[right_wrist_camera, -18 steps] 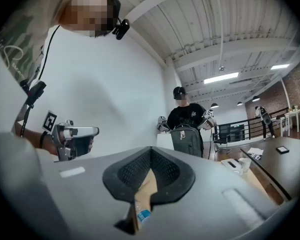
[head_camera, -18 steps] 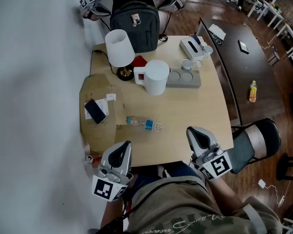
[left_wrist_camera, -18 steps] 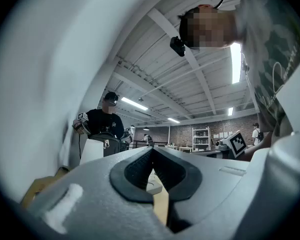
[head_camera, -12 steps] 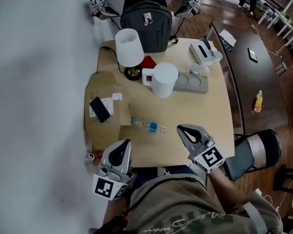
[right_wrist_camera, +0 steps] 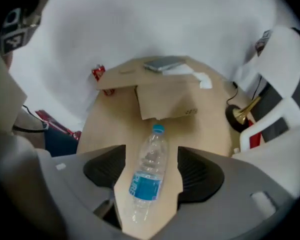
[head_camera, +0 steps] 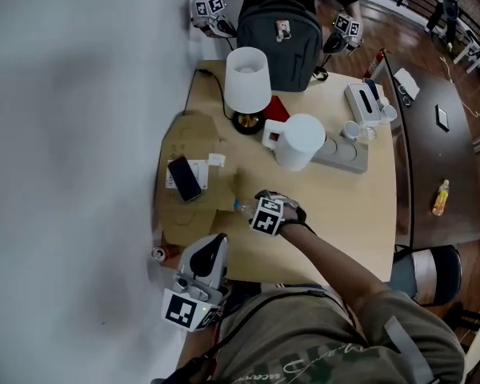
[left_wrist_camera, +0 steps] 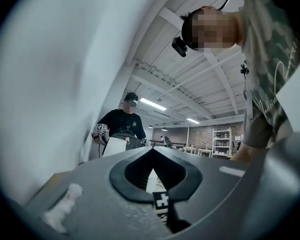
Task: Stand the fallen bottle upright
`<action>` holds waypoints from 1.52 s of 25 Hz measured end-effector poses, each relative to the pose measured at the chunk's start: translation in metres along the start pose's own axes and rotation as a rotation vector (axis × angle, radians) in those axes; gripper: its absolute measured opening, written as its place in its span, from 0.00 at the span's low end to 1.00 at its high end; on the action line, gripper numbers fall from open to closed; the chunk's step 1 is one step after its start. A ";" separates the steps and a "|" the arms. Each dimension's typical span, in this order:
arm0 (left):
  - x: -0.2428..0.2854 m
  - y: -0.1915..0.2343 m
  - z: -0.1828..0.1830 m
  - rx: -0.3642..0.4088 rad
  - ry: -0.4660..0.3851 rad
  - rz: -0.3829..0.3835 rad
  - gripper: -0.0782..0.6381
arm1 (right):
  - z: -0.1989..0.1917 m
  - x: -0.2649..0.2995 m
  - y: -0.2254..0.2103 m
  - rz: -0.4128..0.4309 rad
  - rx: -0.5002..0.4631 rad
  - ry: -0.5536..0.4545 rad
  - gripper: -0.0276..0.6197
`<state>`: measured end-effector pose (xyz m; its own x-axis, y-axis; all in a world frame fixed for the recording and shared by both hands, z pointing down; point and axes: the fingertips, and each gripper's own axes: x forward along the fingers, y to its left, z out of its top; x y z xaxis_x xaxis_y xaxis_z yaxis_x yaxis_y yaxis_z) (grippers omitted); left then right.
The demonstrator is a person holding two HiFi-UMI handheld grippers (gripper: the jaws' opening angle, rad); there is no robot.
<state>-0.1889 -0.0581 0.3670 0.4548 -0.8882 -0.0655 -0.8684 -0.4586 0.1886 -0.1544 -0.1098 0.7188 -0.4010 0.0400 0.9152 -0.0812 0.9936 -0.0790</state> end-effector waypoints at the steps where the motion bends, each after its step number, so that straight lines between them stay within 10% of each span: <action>1: 0.000 0.000 -0.002 -0.005 0.002 0.005 0.12 | -0.001 0.018 -0.002 0.024 -0.009 0.048 0.55; 8: -0.013 0.015 -0.015 -0.050 0.029 0.054 0.12 | -0.020 0.097 -0.012 0.014 -0.146 0.244 0.54; 13: -0.017 0.027 -0.017 -0.053 0.049 0.071 0.12 | -0.020 0.100 -0.011 0.037 -0.165 0.196 0.54; 27: 0.014 0.005 0.007 0.036 0.055 -0.036 0.12 | -0.069 -0.103 -0.038 -0.435 0.097 -0.716 0.54; 38: 0.032 -0.051 0.002 0.055 0.089 -0.097 0.12 | -0.096 -0.135 -0.012 -0.507 0.079 -0.841 0.54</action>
<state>-0.1308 -0.0628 0.3533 0.5510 -0.8345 0.0072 -0.8278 -0.5454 0.1315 -0.0121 -0.1175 0.6340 -0.8176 -0.5080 0.2711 -0.4713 0.8609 0.1916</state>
